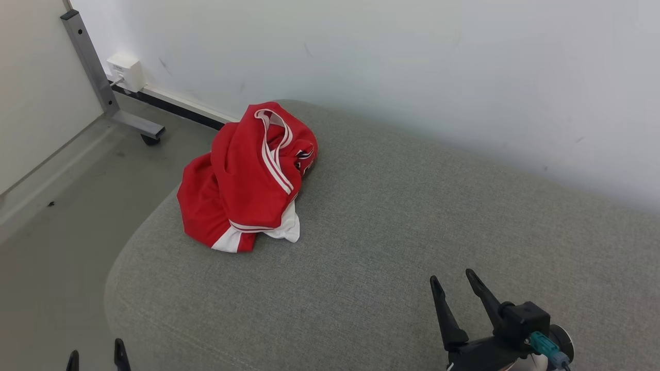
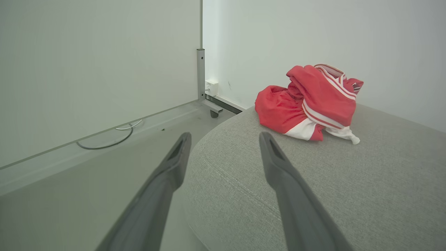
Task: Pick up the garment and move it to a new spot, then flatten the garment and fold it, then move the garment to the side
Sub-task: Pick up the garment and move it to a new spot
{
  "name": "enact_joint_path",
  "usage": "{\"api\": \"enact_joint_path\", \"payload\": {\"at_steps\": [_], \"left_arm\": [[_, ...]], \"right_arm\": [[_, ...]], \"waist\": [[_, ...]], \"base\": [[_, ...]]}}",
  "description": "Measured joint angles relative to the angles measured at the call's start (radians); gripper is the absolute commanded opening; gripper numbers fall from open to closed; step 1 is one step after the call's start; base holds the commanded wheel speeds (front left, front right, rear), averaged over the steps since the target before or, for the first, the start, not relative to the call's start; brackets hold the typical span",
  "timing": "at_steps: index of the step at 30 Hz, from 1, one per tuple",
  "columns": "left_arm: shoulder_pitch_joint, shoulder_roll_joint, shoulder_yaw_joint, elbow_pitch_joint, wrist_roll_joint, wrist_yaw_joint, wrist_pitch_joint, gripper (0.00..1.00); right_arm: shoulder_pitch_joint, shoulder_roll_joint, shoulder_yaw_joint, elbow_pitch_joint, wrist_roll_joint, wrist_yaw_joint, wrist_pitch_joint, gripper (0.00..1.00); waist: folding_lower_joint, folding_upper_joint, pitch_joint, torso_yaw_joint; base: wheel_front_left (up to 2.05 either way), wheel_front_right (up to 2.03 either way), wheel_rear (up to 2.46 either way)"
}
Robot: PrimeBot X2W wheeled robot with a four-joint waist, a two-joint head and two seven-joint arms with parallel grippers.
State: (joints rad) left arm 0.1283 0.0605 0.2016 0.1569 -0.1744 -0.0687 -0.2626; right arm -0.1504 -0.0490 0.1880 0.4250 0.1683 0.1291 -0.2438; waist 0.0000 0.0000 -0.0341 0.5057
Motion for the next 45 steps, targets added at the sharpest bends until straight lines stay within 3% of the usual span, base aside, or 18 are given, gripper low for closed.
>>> {"api": "enact_joint_path", "payload": {"at_steps": [11,20,24,30,35,39,45], "left_arm": [[-0.025,-0.006,-0.031,0.050,-0.021,-0.003,0.011,1.00],[-0.343,0.030,-0.071,0.256,-0.116,-0.037,0.244,1.00],[-0.498,0.051,-0.020,0.344,-0.250,-0.047,0.359,1.00],[-0.649,0.157,0.070,0.379,-0.458,-0.056,0.576,1.00],[-0.704,0.269,0.146,0.348,-0.569,-0.053,0.730,1.00],[-0.724,0.323,0.197,0.302,-0.614,0.000,0.820,1.00],[-0.722,0.364,0.227,0.228,-0.633,0.116,0.945,1.00]], "right_arm": [[0.010,0.000,-0.004,0.009,0.000,0.000,-0.006,1.00],[0.037,-0.001,-0.027,-0.038,-0.005,0.000,-0.004,1.00],[-0.009,0.001,0.004,-0.086,-0.040,0.000,0.025,1.00],[-0.089,0.001,0.066,-0.133,-0.048,0.001,0.043,1.00],[-0.151,0.001,0.129,-0.145,-0.029,0.001,0.035,1.00],[-0.190,0.000,0.164,-0.141,-0.010,0.001,0.021,1.00],[-0.221,-0.001,0.188,-0.114,0.012,0.001,-0.003,1.00]], "waist": [[0.0000,0.0000,-0.004,-0.004],[0.0000,0.0000,0.015,0.000],[0.0000,0.0000,0.034,-0.018],[0.0001,0.0001,0.077,-0.083],[0.0001,0.0000,0.140,-0.157],[0.0001,0.0000,0.206,-0.232],[0.0003,0.0001,0.325,-0.367]], "base": [[0.00,0.00,0.00],[0.00,0.00,0.00],[0.00,0.00,0.00],[0.00,0.00,0.00],[0.00,0.00,0.00],[0.00,0.00,0.00],[0.00,0.00,0.00]]}}
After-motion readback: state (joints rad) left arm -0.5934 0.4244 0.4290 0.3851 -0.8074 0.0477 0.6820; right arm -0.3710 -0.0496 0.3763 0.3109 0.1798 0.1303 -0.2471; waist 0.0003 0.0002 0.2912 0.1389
